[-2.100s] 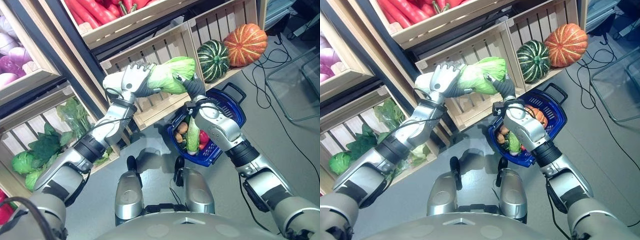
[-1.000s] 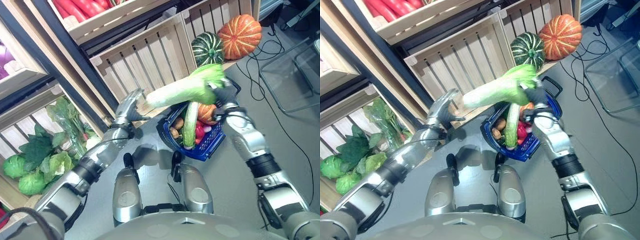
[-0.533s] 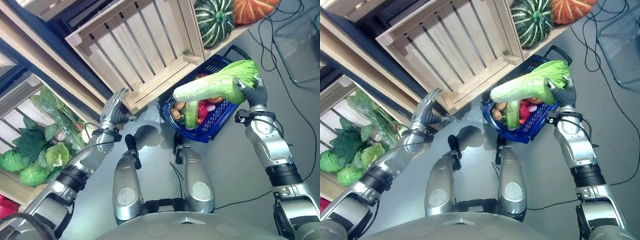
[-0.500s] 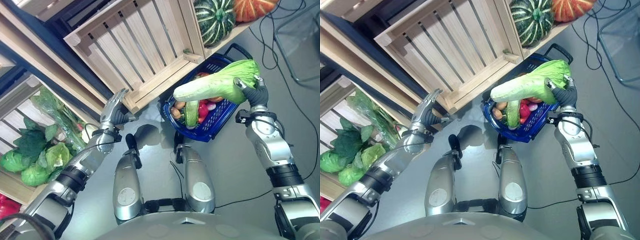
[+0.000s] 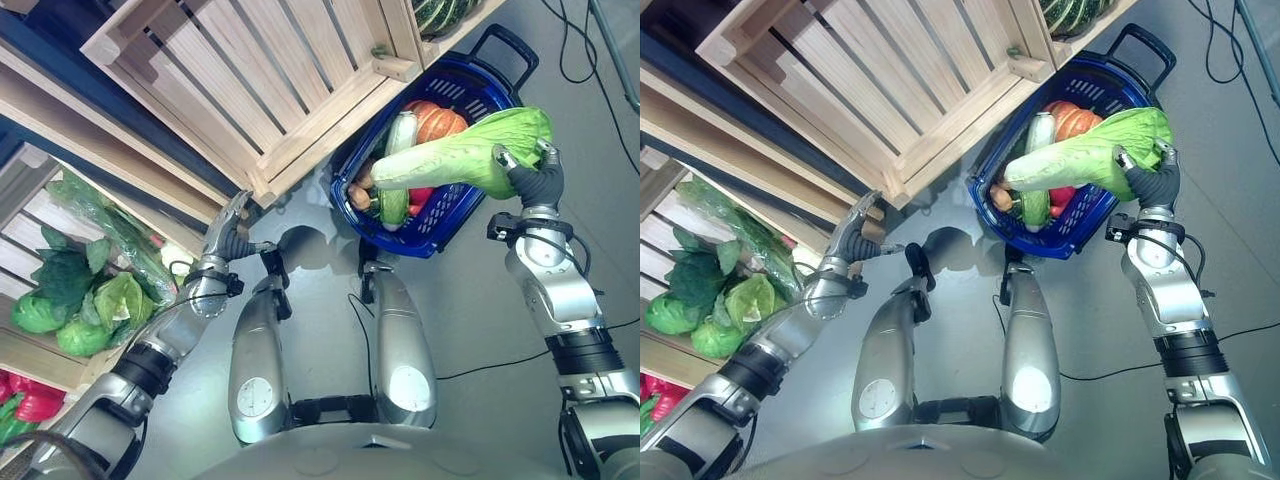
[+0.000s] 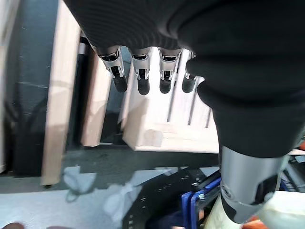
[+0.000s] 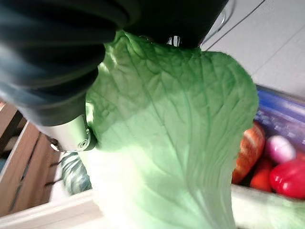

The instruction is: Pick up fruits and vegetables into the basket

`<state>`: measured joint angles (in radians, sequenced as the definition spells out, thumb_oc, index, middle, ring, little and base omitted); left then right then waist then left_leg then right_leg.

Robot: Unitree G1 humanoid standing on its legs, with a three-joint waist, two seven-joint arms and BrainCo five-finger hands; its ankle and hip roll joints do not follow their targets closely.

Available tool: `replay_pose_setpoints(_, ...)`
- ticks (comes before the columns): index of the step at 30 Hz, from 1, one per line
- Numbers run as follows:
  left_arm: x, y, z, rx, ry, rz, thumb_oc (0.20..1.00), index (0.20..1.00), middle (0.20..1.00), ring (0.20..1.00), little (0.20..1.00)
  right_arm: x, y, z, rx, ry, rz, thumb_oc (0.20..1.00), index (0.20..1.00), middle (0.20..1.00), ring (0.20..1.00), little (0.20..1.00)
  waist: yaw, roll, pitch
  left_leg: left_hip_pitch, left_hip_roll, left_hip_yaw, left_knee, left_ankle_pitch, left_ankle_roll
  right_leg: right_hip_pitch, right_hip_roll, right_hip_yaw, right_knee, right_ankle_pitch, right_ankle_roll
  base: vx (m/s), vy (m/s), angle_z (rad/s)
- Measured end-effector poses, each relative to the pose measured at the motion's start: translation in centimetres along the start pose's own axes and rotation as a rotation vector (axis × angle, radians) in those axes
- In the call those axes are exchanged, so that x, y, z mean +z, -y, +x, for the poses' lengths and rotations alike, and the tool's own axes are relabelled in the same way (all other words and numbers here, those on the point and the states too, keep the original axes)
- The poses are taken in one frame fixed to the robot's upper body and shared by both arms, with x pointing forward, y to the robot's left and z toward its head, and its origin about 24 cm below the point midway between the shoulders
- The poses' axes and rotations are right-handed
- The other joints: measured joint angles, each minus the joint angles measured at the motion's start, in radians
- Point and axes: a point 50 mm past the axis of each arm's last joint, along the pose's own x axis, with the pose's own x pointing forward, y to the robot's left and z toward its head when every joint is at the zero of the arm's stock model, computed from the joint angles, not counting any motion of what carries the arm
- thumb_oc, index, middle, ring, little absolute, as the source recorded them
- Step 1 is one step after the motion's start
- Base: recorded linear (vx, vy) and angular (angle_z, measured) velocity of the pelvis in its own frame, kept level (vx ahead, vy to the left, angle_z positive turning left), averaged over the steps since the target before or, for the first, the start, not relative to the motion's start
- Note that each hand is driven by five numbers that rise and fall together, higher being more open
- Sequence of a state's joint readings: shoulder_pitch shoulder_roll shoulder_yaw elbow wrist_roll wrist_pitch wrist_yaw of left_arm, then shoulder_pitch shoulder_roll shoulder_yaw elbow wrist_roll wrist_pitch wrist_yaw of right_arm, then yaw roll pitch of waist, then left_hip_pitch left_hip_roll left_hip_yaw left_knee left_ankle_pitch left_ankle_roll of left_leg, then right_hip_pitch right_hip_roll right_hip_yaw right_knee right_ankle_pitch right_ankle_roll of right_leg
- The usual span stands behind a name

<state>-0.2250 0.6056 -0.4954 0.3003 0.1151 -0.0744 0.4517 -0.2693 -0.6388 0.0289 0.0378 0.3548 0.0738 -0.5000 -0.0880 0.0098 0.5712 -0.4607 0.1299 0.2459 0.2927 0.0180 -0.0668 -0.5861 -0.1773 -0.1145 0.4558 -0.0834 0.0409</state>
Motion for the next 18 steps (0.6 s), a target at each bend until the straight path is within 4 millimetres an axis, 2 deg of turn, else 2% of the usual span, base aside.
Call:
replay_pose_setpoints(5,-0.6,0.0,-0.3,0.023,-0.032,-0.056,1.000,1.000,1.000,1.000,1.000,-1.1,1.1,0.5,-0.057,-0.066,-0.048,0.200,0.200,0.200,0.200,0.200,0.011,0.030,0.005,-0.035,-0.010,0.007,-0.001,0.010,0.005,-0.053,-0.015,0.002,0.026,-0.001,0.000,0.00,0.006,0.01)
replay_pose_setpoints(11,-0.4,-0.3,-0.2,0.037,-0.020,-0.148,1.000,1.000,1.000,1.000,1.000,-2.0,2.4,1.9,-0.107,-0.150,-0.120,0.200,0.200,0.200,0.200,0.200,0.025,0.075,0.006,-0.091,-0.027,0.006,0.000,0.026,0.010,-0.134,-0.042,0.000,0.087,-0.018,-0.005,0.05,-0.002,0.07)
replay_pose_setpoints(18,0.2,-0.6,-0.3,0.020,0.006,-0.215,1.000,1.000,1.000,1.000,1.000,-1.9,3.7,4.3,-0.175,-0.215,-0.152,0.200,0.200,0.200,0.200,0.200,0.060,0.078,0.004,-0.152,-0.034,-0.003,0.002,0.049,-0.003,-0.226,-0.055,0.000,0.158,-0.045,-0.029,0.00,-0.031,0.06)
